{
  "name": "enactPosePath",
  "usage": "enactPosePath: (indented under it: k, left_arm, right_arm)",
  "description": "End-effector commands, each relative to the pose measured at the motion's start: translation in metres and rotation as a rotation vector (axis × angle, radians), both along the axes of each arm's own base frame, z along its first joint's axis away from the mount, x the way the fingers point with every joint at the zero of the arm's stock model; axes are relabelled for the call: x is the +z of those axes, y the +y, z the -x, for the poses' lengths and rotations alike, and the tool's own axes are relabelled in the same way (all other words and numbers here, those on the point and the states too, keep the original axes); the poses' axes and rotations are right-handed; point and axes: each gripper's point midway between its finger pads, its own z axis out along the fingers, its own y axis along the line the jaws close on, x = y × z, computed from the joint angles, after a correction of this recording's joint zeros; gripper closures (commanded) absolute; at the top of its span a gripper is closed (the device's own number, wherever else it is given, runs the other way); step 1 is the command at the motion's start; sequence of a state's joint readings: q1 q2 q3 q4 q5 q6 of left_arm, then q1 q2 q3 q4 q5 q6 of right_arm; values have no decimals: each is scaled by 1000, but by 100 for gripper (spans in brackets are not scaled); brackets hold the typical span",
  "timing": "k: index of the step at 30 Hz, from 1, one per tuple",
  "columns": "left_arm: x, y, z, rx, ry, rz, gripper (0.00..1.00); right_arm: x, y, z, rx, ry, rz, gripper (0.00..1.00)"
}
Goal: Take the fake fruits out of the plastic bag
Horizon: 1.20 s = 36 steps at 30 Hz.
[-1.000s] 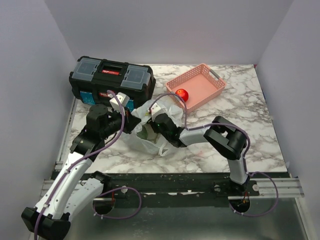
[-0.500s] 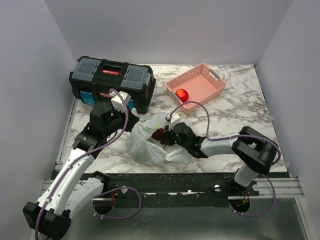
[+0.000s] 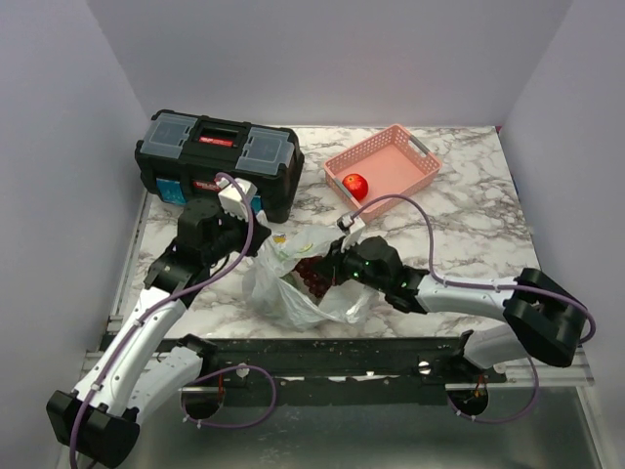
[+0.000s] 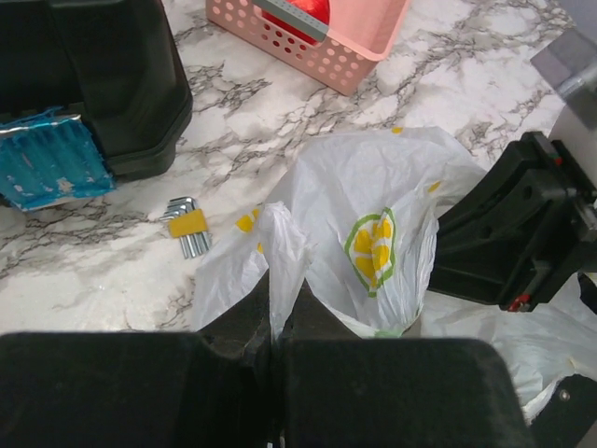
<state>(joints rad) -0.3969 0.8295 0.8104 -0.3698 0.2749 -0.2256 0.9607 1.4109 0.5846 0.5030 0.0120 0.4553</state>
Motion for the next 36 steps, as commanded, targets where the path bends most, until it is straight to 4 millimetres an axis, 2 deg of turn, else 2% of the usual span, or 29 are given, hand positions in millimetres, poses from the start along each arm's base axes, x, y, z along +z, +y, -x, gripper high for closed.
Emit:
enactPosePath:
  k: [1, 6, 8, 11, 15, 17, 20, 25, 29, 33, 36]
  left_arm:
    - [3, -13, 7, -87, 8, 21, 100]
    - [4, -6, 4, -39, -1, 9, 100]
    - [5, -1, 2, -8, -7, 3, 100]
    - [8, 5, 0, 30, -18, -3, 100]
    - [7, 13, -4, 76, -23, -25, 100]
    - [5, 13, -4, 75, -13, -25, 100]
    - [3, 7, -4, 39, 10, -21, 100]
    - [-1, 5, -5, 26, 28, -19, 100]
    - [-2, 0, -5, -1, 46, -12, 100]
    - [-3, -2, -4, -10, 52, -7, 100]
    - [-2, -3, -3, -17, 53, -4, 100]
  right_arm:
    - [52, 14, 0, 26, -27, -99, 99]
    - [86, 11, 4, 36, -68, -155, 99]
    - [93, 8, 7, 43, -74, -165, 99]
    - [91, 5, 19, 87, -61, -154, 99]
    - [74, 0, 55, 243, -14, -141, 99]
    - [82, -3, 68, 287, -11, -197, 99]
    - [96, -4, 72, 297, -15, -252, 99]
    - [114, 2, 69, 294, -23, -292, 99]
    - [149, 4, 58, 245, -70, -338, 99]
    - [182, -7, 34, 92, -94, -369, 99]
    - [205, -19, 26, 8, -118, -424, 99]
